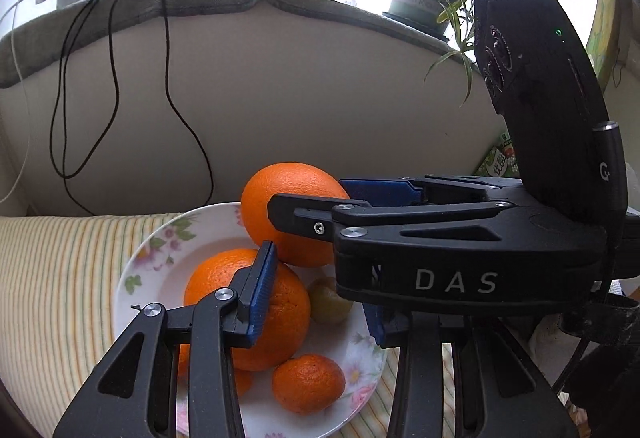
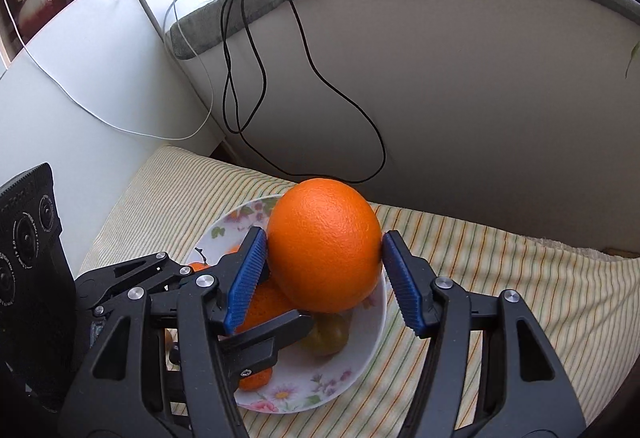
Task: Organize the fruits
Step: 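Carry the large orange with the right gripper onto the plate, then release the large orange on the plate and withdraw the right gripper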
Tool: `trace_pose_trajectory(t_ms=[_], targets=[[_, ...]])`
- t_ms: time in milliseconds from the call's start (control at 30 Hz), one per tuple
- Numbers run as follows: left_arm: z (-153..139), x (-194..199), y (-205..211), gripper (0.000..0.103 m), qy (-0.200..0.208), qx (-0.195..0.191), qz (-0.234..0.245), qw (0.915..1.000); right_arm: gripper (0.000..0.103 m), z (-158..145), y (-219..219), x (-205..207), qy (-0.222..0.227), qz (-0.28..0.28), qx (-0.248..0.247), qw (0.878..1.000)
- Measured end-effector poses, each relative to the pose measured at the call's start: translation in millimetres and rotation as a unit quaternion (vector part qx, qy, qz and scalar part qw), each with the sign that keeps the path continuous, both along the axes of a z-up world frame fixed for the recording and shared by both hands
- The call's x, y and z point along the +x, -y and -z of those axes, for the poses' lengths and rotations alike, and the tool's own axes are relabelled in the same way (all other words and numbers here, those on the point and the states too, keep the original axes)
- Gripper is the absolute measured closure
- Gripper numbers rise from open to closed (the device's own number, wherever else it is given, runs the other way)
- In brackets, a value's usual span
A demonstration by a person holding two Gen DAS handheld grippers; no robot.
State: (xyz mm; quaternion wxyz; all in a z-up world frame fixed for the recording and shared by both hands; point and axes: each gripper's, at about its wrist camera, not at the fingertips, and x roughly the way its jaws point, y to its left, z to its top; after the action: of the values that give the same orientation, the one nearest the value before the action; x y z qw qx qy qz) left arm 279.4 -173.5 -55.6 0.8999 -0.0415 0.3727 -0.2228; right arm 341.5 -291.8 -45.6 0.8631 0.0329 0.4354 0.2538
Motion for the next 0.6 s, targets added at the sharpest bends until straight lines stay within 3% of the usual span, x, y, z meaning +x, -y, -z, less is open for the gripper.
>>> trace_pose_trajectory(t_ms=[433,600], targets=[[-15.9,-34.1,-31.0,0.065,0.020,0.011,-0.010,0.9997,0.040,-4.7,1.9,-5.7,0.010,0.022,0.006,1.000],[-23.9,-50.0,-49.8,0.065,0.030,0.013,-0.021,0.9993,0.034,-12.4,0.6,-19.5,0.028,0.029,-0.003,0.999]])
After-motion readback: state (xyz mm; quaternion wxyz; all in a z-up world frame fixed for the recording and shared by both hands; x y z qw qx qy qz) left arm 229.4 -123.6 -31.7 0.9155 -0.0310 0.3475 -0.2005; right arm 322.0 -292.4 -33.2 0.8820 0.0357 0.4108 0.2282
